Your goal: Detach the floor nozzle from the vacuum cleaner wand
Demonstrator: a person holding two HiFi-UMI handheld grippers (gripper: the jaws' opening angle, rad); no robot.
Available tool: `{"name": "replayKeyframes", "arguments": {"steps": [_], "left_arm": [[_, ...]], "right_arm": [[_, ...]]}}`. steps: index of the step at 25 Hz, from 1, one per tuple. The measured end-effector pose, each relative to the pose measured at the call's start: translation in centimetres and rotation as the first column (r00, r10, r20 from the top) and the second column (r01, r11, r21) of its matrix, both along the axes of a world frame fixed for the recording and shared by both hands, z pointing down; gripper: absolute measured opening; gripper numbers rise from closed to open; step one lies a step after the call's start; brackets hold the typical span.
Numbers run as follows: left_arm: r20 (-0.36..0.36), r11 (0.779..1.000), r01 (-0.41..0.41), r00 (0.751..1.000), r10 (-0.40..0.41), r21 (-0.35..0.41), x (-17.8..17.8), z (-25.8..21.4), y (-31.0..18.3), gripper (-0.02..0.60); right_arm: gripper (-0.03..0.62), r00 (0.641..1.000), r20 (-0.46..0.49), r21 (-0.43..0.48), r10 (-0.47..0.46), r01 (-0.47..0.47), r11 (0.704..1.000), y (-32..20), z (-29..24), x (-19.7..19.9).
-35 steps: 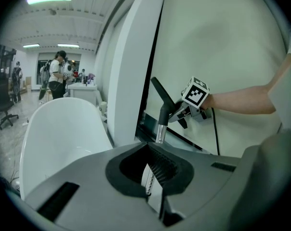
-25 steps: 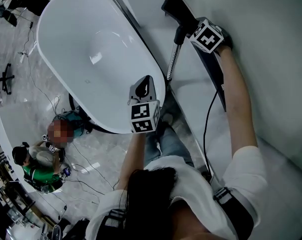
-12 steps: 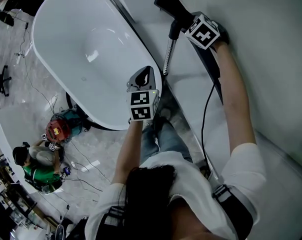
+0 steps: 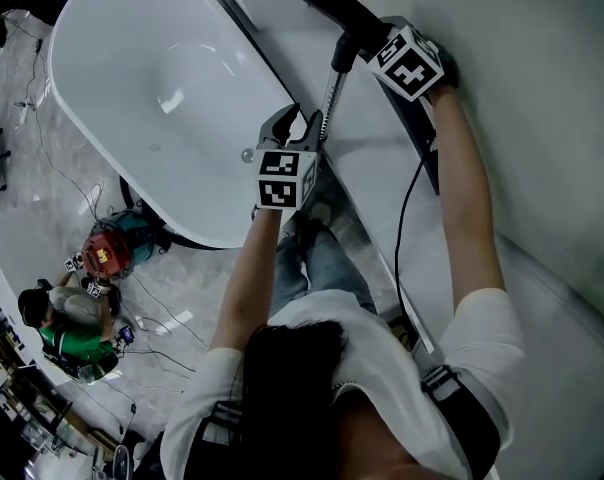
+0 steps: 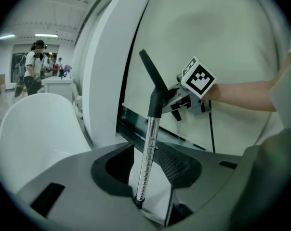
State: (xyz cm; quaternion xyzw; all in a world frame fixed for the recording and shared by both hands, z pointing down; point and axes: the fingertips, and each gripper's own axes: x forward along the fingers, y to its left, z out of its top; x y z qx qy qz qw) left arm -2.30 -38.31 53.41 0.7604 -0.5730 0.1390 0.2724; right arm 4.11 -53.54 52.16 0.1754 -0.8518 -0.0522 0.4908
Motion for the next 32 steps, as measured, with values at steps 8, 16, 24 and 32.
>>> {"name": "replayKeyframes", "arguments": {"steps": [8,16,24,32], "left_arm": [[-0.018,0.997,-0.082,0.996,0.082,0.011,2.7,1.4,-0.5,0.174],[0.061,0.987,-0.155,0.986,0.152,0.051,3.7,1.3,-1.6,0.206],[0.081,0.970,-0.237,0.969,0.233,0.051,5.8,3.0,-1.0,0.212],[0.084,0.964,-0.260,0.963,0.255,0.059,6.7,3.7,-1.4,0.213]], "right_arm": [[0.207,1.000,0.002,0.016,-0.012,0.012,1.000,2.4,-0.4,0.5],[0.207,1.000,0.003,0.033,-0.006,0.006,0.999,4.3,-1.7,0.9],[0.207,0.999,0.031,0.056,0.041,-0.043,0.998,7.1,-2.8,1.7],[0.207,0.998,0.028,0.069,0.056,-0.058,0.996,8.3,-3.6,1.6]]}}
